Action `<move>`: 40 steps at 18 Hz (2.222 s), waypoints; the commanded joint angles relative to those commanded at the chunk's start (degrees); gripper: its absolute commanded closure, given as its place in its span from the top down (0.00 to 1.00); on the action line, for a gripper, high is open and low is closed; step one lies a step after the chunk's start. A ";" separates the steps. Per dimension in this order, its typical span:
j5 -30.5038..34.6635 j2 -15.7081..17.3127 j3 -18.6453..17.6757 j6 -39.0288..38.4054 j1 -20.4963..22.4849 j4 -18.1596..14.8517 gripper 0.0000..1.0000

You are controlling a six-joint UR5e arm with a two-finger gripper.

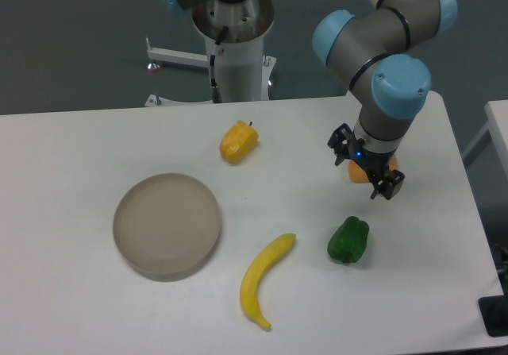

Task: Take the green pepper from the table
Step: 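Move the open gripper over the green bell pepper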

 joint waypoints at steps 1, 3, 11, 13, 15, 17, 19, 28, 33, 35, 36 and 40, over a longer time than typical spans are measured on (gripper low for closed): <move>0.09 0.00 -0.09 -0.17 -0.09 0.00 1.00; -0.09 0.00 -0.09 -0.53 -0.09 0.00 1.00; -0.70 -1.75 -0.88 -12.72 0.26 9.56 1.00; -2.01 -2.11 -0.88 -13.53 0.35 10.98 1.00; -2.72 -2.90 -0.79 -14.23 0.70 10.99 1.00; -2.72 -4.12 -0.62 -15.81 0.70 10.99 1.00; -3.16 -5.53 0.08 -18.44 0.70 11.07 1.00; -5.36 -6.77 0.18 -22.41 1.23 11.16 1.00; -5.36 -8.34 -0.18 -22.50 0.88 14.58 1.00; -5.36 -8.70 -0.35 -22.59 0.70 14.85 1.00; -5.36 -9.05 -0.35 -22.59 0.62 14.85 1.00; -5.36 -9.58 -0.35 -22.59 -0.09 14.85 1.00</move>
